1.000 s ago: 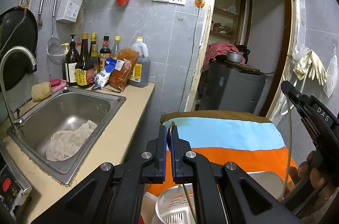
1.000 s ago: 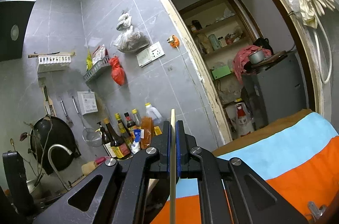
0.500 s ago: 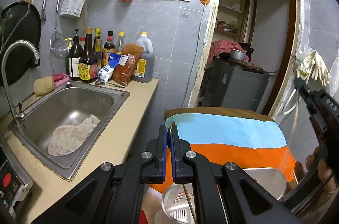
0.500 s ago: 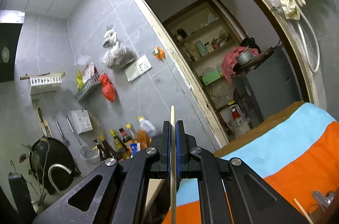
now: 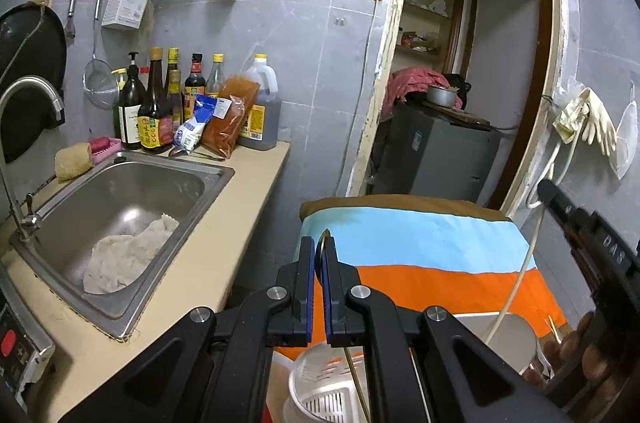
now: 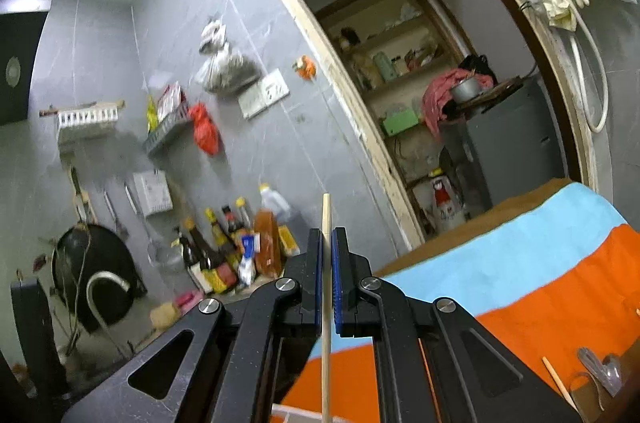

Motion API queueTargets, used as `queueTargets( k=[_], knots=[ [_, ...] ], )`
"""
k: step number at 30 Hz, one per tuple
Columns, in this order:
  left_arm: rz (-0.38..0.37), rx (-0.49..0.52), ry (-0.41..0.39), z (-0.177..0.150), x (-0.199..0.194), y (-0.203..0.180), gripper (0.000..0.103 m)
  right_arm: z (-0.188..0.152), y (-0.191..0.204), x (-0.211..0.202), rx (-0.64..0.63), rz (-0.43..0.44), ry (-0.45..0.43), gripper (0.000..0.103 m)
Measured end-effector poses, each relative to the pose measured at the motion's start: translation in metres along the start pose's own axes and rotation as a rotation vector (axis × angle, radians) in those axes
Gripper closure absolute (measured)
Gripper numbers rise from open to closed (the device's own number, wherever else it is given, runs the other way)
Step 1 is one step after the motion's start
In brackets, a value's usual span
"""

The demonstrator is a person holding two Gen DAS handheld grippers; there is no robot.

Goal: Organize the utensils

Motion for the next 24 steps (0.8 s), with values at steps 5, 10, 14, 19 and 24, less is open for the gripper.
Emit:
queueTargets(
  k=[5, 10, 14, 19, 24],
  knots=[
    [-0.017, 0.01, 0.02, -0.007, -0.007, -0.005, 0.1, -0.012, 0.002, -0.01, -0.022, 0.026, 0.057, 0.099],
    [-0.05, -0.016, 0.059, -0.015, -0.017, -0.01, 0.098, -0.023, 0.007, -0.019, -0.059, 0.055, 0.128, 0.094],
    [-0.076, -0.055, 0.072, -0.016, -0.025, -0.015, 0.091, -0.019, 0.003, -0.032, -0.047, 0.066, 0.157, 0.073],
    [-0.119, -0.107, 0.016, -0.002, -0.04, -0.03, 0.057, 0.001, -0.003, -0.046, -0.061, 0.057, 0.149, 0.071],
    [-0.163, -0.122, -0.033, 0.013, -0.049, -0.061, 0.037, 0.037, -0.015, -0.06, -0.09, 0.037, 0.105, 0.052]
  ],
)
Point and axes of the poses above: each gripper's, at about its wrist camera, not at the fingertips, and x roughly the way its jaws point, y to its left, z to its top, the point moved 8 cm from there along x, roughly the way its jaws point, and after that the axes turned 14 degrees about -y, right-handed, at the moved point
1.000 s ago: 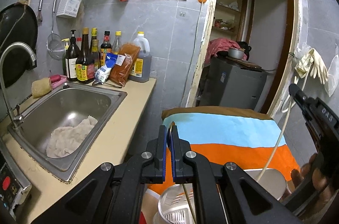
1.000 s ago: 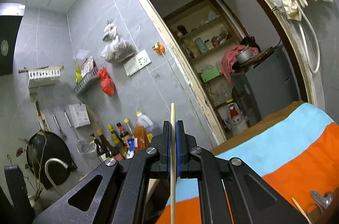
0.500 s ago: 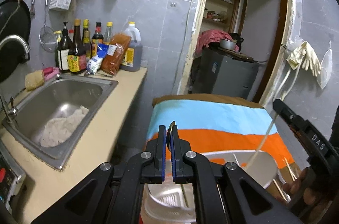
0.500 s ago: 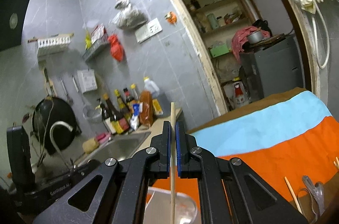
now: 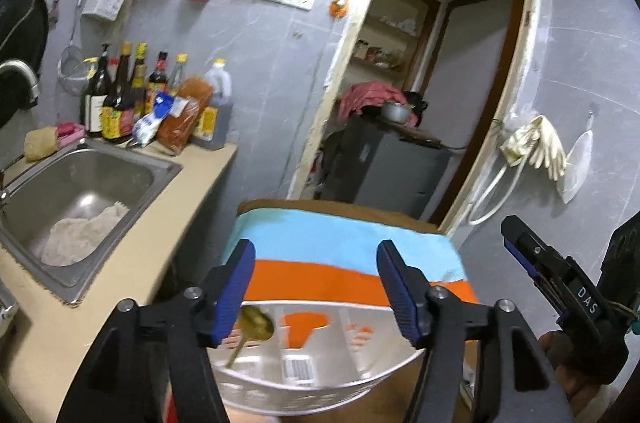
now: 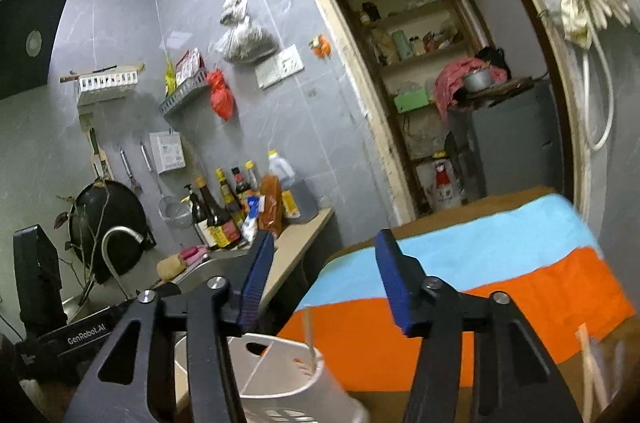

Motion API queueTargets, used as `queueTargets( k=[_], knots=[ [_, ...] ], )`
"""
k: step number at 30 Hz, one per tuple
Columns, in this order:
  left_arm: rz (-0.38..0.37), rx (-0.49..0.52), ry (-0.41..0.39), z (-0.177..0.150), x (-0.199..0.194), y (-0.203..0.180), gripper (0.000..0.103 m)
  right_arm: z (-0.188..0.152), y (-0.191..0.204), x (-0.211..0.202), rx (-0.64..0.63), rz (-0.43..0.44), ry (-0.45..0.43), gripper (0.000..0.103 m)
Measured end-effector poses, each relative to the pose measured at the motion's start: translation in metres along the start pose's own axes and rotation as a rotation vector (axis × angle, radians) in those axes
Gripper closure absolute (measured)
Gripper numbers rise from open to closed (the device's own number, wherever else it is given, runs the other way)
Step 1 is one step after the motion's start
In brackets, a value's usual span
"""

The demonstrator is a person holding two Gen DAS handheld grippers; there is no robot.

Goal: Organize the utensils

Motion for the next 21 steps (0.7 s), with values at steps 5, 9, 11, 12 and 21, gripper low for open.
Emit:
queueTargets(
  k=[5, 9, 11, 12, 21],
  knots=[
    [-0.055, 0.015, -0.047, 0.006, 0.0, -0.044, 0.02, 0.039, -0.027, -0.024, -0.042, -0.045, -0.043, 0.034],
    [-0.098, 0.037, -0.091, 0.008, 0.001, -0.086, 0.007, 0.068, -0.049, -0.041, -0.089, -0.078, -0.077, 0.026],
    [-0.111, 0.048, -0.111, 0.006, 0.002, -0.104, 0.004, 0.08, -0.06, -0.048, -0.108, -0.093, -0.09, 0.018],
    [-0.115, 0.054, -0.12, 0.006, 0.002, -0.113, 0.002, 0.087, -0.066, -0.053, -0.118, -0.104, -0.1, 0.013],
    [-0.12, 0.101, -0.137, -0.018, 0.01, -0.172, 0.001, 0.113, -0.12, -0.081, -0.157, -0.165, -0.11, 0.001]
  ],
)
Point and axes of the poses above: each gripper's, at about its wrist camera, not at the fingertips, and x roughly the way its jaws point, y to its left, z to its top, the point moved 8 cm from there along x, roughly the way its jaws point, and after that the axes turned 14 degrees about -y, right-handed, at the moved point
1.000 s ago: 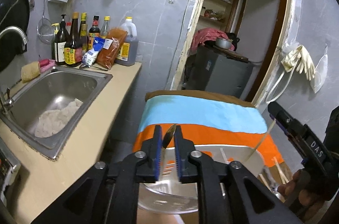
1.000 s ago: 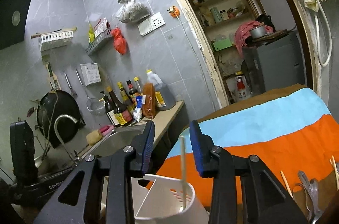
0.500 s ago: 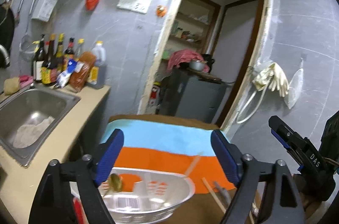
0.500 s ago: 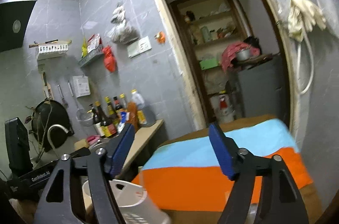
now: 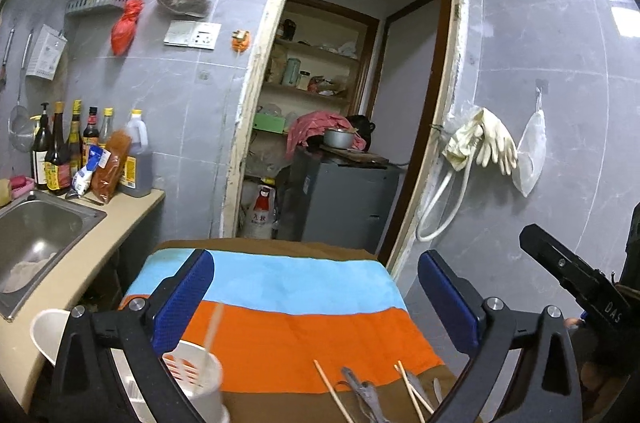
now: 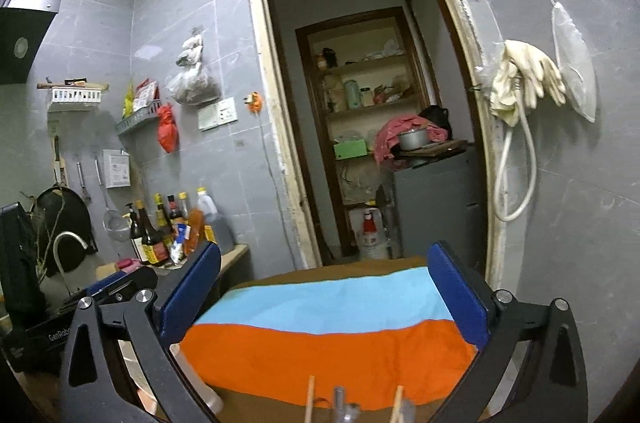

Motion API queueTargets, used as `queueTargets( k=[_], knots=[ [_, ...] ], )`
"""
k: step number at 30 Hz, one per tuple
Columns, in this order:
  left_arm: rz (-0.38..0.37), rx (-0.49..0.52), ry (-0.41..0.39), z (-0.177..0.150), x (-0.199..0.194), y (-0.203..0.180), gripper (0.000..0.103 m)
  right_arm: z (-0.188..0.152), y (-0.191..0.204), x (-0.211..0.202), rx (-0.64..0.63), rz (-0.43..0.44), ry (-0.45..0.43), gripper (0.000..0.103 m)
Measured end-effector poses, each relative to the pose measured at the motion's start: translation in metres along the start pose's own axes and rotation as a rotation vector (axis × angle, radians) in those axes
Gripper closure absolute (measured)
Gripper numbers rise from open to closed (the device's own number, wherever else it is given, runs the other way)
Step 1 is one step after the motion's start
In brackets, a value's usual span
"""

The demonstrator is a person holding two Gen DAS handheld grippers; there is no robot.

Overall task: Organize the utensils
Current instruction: 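Move both open tools back down to the remaining utensils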

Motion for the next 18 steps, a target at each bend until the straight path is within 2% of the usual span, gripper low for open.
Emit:
queueTargets(
  k=[9, 18],
  knots=[
    [0.0, 0.019, 0.088, -0.049, 0.014, -0.029, 0.001, -0.031, -0.059, 0.0, -0.019, -0.061, 0.084, 0.001],
    [0.013, 0.043, 0.213, -0.108, 0.042, -0.038, 0.001, -0.101, -0.113, 0.006, 0.009, -0.135, 0.265, 0.001]
  ],
)
Point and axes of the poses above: each gripper's, at about its wrist camera, not at the fingertips, and x roughly the way its jaws point, y to its left, z to its top, the point moved 8 cm from there along x, roughly the way its jaws point, and after that the axes turned 14 degrees about -y, right-handed, at the moved point
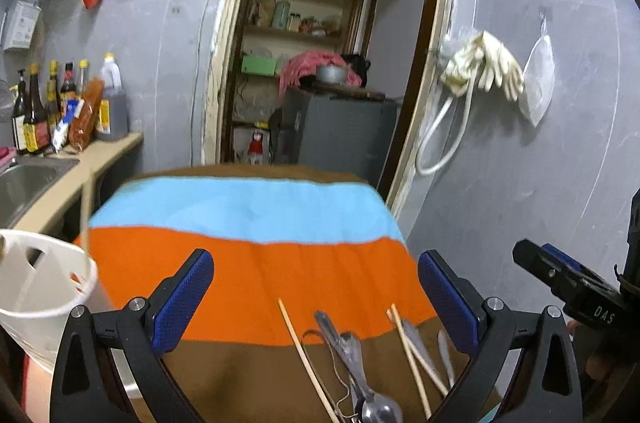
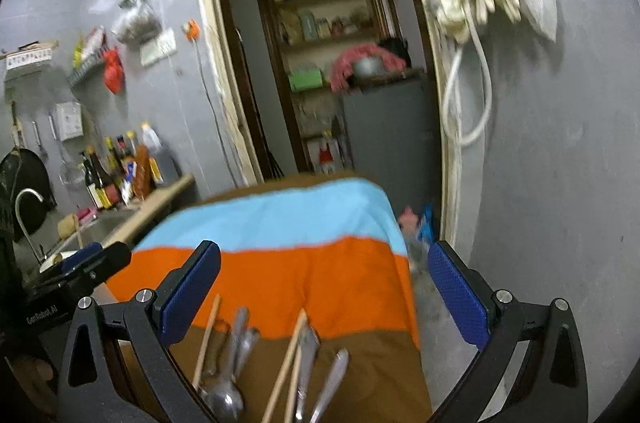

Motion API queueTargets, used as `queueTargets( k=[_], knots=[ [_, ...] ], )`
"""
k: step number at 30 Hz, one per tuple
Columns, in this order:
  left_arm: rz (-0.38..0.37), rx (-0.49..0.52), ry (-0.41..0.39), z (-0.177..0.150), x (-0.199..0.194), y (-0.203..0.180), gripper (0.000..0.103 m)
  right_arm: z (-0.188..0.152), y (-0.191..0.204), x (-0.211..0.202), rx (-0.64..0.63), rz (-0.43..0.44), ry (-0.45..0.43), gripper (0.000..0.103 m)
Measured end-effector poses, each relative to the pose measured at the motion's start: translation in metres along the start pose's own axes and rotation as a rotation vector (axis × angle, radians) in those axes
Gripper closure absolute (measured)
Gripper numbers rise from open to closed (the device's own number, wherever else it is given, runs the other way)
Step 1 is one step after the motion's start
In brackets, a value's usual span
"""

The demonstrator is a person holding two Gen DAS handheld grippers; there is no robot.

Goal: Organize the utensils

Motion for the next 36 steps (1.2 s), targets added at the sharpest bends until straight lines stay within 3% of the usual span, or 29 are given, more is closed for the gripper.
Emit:
queueTargets(
  k=[5, 8, 13, 18, 20, 24, 32, 36],
  knots=[
    [0.052, -0.002, 0.12, -0.028, 0.025, 0.007, 0.001, -0.05, -0.014, 0.015, 0.041, 0.009, 0.158, 0.002],
    [0.057, -0.021, 0.167, -0.041, 0.034, 0.012, 0.01, -0.076, -0.02, 0.018, 0.051, 0.008, 0.227, 0.003],
    [0.061, -0.053, 0.237, -0.06, 0.049, 0.019, 0.025, -0.109, -0.028, 0.022, 0.088, -0.001, 0.297, 0.022],
    [0.062, -0.092, 0.311, -0.079, 0.064, 0.022, 0.051, -0.132, -0.032, 0.028, 0.119, -0.003, 0.355, 0.047],
    [0.057, -0.101, 0.341, -0.085, 0.068, 0.021, 0.062, -0.142, -0.033, 0.031, 0.136, -0.001, 0.385, 0.052],
    [0.045, -0.098, 0.378, -0.094, 0.074, 0.02, 0.074, -0.156, -0.028, 0.033, 0.13, 0.016, 0.417, 0.064],
    [0.055, -0.139, 0.459, -0.11, 0.089, 0.026, 0.091, -0.163, -0.022, 0.042, 0.107, 0.028, 0.44, 0.073],
    [0.053, -0.164, 0.477, -0.114, 0.094, 0.028, 0.093, -0.162, -0.019, 0.046, 0.092, 0.037, 0.442, 0.082]
  ],
)
Point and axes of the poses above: each gripper's, at about its wrist camera, not at the fingertips, and x roughly the way its jaws point, y to its left, z to its top, the point moved 8 cm from there along x, roughly the way its jaws point, and after that the axes turned 14 degrees about -y, right-handed, at the moved point
